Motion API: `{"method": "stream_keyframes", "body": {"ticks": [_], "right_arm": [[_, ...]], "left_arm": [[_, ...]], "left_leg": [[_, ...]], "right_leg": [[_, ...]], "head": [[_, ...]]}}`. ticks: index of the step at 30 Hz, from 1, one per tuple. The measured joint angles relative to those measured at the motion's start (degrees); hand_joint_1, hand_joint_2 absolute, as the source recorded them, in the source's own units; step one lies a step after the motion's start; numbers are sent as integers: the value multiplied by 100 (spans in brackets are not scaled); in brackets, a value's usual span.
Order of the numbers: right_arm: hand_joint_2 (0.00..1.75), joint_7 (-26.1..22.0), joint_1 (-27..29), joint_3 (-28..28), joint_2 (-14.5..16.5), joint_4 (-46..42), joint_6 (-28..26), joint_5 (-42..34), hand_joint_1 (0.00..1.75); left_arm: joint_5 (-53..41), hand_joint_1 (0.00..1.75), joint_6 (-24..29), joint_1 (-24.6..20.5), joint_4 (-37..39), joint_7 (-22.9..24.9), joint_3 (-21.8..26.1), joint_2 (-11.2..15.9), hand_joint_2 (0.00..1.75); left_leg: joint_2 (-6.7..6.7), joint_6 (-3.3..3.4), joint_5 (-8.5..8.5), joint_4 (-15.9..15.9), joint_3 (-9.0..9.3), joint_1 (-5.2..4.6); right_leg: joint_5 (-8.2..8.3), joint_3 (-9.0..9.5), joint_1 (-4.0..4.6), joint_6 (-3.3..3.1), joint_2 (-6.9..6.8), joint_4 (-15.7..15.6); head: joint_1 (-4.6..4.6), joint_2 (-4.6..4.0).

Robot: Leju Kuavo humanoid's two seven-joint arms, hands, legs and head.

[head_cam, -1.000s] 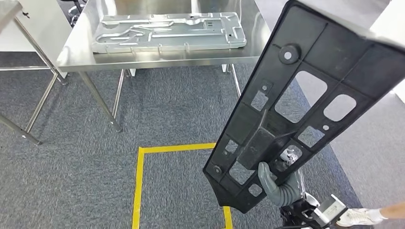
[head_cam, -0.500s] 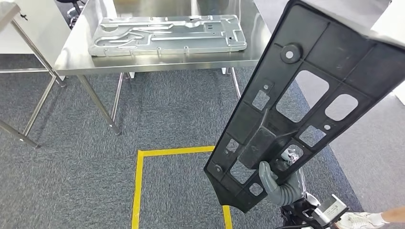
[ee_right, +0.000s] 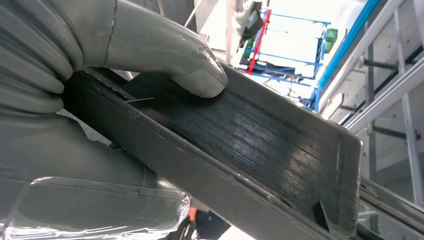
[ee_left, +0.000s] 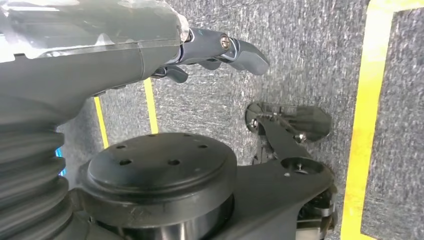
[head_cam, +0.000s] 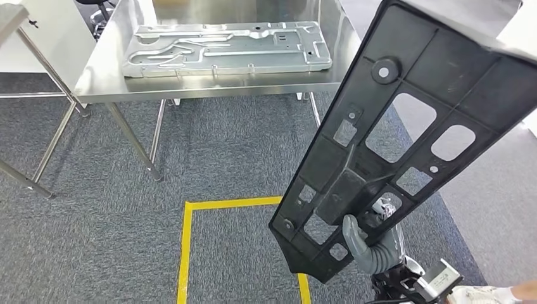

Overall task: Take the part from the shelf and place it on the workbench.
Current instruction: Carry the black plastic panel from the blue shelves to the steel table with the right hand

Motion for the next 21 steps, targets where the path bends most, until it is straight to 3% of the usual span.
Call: {"method": "stream_keyframes", "body": {"ticks": [2,4,6,7,8,9,10,11,13,18,19,21], "right_arm": [[175,-2,10,0,-1,-6,-13,5,175],[175,-4,17,2,0,-14,-30,10,175],[175,-7,26,4,2,-17,-44,14,175],[175,-8,30,4,2,-16,-48,15,175],[175,-7,35,4,2,-13,-48,17,175],[175,-7,36,4,2,-10,-47,17,175],[175,-7,36,4,2,-7,-46,17,175],[175,-7,36,4,2,-4,-44,17,175],[175,-8,29,4,2,-2,-40,17,175],[175,-8,18,7,2,-3,-28,20,175],[175,-10,13,7,2,-4,-28,22,175],[175,-10,9,7,3,0,-28,23,175]], "left_arm": [[4,0,0,-4,0,4,-3,1,175],[10,0,0,-10,0,6,-6,2,175],[21,0,1,-5,0,10,-7,5,175],[27,0,1,1,0,11,-7,5,175],[34,0,2,6,0,12,-7,7,175],[42,0,6,11,0,12,-6,7,175],[50,0,10,12,0,12,-5,9,175],[57,0,14,12,0,12,-5,12,175],[66,0,16,6,0,12,-5,16,175],[73,0,18,15,1,12,-5,15,175],[74,0,19,10,1,11,-5,15,175],[73,0,20,2,1,10,-6,16,175]], "left_leg": [[7,-63,-43,21,14,1],[11,-127,-240,358,-122,10],[12,-175,-568,1100,-504,37],[12,-194,-674,1452,-707,49],[12,-207,-671,1634,-837,58],[12,-213,-551,1596,-860,67],[13,-213,-330,1327,-769,77],[14,-203,-85,917,-606,85],[12,-157,175,272,-325,76],[5,22,175,55,-216,62],[8,51,179,27,-191,76],[12,92,167,9,-163,77]], "right_leg": [[0,33,-21,-49,9,-41],[-2,97,-54,-104,-2,-100],[-28,129,-56,-139,-15,-105],[-44,138,-55,-146,-14,-99],[-63,151,-55,-144,-11,-92],[-86,172,-57,-139,-5,-84],[-115,205,-58,-128,1,-75],[-149,241,-59,-109,5,-68],[-205,285,-42,-54,9,-45],[-300,277,-47,100,6,31],[-407,194,-52,126,3,218],[-733,-203,-65,161,-1,957]], "head": [[-1,0],[-1,0],[-2,0],[-2,0],[-2,0],[-2,0],[-2,0],[-2,0],[-2,0],[-1,0],[0,0],[1,0]]}}
